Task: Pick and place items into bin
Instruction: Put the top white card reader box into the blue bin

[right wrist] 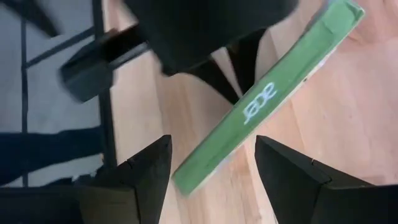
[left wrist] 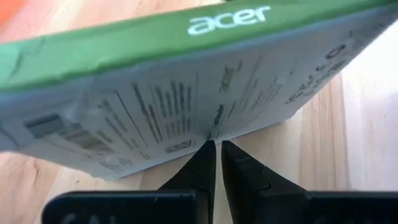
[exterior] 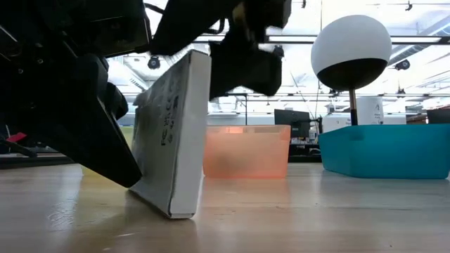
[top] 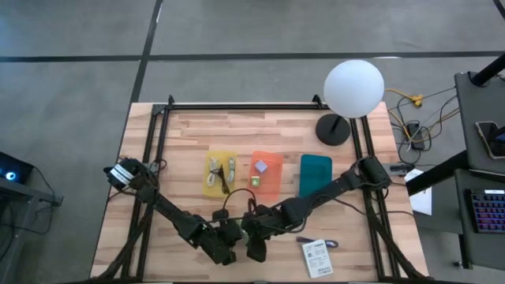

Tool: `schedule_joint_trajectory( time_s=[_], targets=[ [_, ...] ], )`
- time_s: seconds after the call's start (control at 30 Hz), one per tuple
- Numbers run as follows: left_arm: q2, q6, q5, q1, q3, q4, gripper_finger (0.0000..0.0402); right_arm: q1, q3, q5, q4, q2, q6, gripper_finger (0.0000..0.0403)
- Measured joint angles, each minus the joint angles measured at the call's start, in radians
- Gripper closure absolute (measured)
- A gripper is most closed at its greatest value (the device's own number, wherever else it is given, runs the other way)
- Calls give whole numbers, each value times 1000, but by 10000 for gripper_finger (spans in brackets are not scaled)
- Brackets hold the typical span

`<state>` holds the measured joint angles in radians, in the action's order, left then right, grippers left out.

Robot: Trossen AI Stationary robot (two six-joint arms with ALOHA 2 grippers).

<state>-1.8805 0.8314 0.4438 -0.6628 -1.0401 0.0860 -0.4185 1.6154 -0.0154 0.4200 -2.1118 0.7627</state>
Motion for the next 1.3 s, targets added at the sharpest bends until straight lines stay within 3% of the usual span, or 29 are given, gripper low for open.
schedule_joint_trajectory(
  time_s=[0.3,0.5,0.7,0.87,0.97,1.3],
  targets=[
    [0,0,7,0,0,-5,391,2,-1,-3,-12,-45,82,186],
    [4,1,36,-3,0,-5,391,12,-1,69,11,-45,132,194],
    [26,37,90,-26,0,52,391,16,-1,71,99,-47,183,261],
    [68,215,166,-64,14,234,391,15,-1,70,169,-17,260,347],
    [117,350,217,-81,35,319,391,7,-2,99,205,17,358,376],
    [331,602,249,-79,202,387,391,-49,-2,363,564,267,918,363]
  ],
)
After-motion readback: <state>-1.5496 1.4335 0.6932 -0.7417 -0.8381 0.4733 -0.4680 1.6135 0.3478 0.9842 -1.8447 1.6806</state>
